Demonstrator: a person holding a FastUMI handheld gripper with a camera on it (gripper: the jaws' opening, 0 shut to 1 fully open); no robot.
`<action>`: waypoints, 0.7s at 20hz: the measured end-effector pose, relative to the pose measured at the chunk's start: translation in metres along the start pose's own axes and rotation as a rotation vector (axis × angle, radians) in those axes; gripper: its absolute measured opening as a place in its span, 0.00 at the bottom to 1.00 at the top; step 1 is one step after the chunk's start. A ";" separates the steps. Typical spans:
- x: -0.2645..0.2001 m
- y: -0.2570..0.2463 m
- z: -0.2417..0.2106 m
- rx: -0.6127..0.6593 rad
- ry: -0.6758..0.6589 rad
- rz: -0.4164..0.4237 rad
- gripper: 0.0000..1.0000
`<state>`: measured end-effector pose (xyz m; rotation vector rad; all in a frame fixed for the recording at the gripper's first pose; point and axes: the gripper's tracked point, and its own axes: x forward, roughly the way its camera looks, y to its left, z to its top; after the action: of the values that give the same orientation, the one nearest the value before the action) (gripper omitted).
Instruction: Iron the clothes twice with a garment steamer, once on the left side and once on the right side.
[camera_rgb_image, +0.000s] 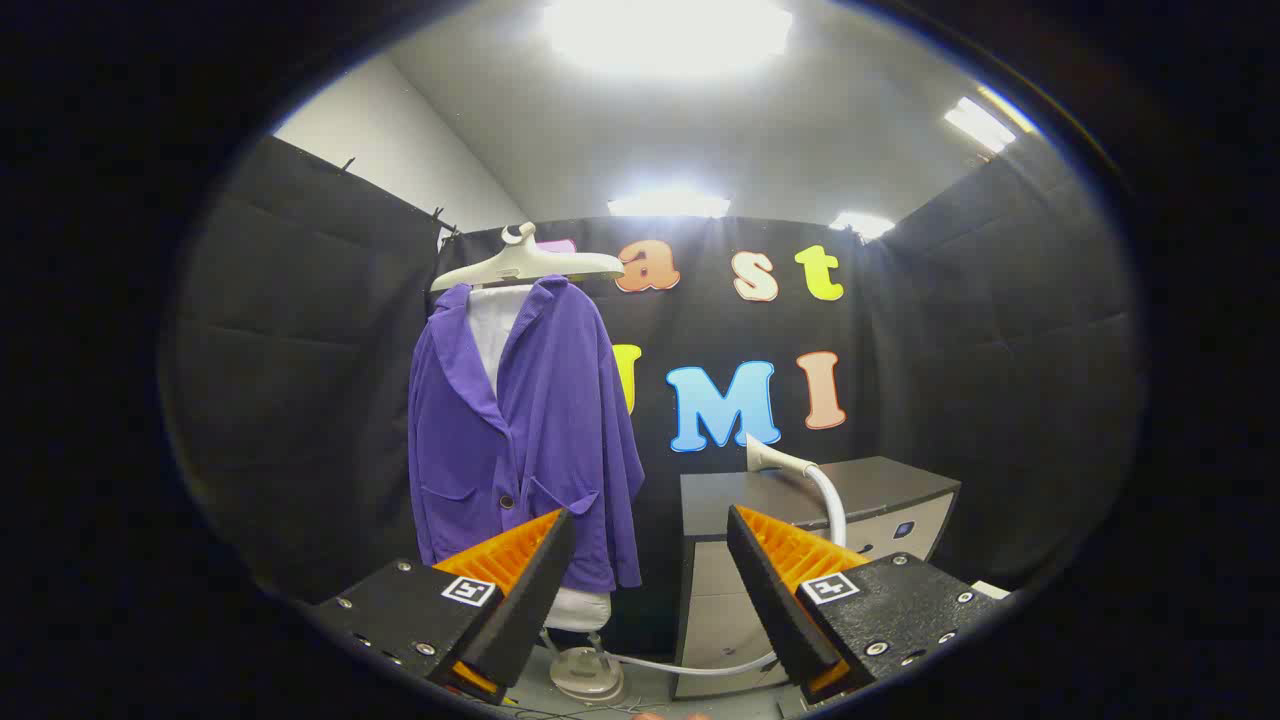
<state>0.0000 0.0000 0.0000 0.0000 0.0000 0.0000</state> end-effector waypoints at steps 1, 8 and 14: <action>0.000 -0.001 -0.002 -0.002 0.006 0.002 0.94; -0.003 -0.005 -0.005 -0.009 0.014 -0.016 0.94; -0.012 -0.016 -0.015 0.000 0.032 -0.039 0.94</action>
<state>-0.0124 -0.0157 -0.0147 -0.0004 0.0320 -0.0390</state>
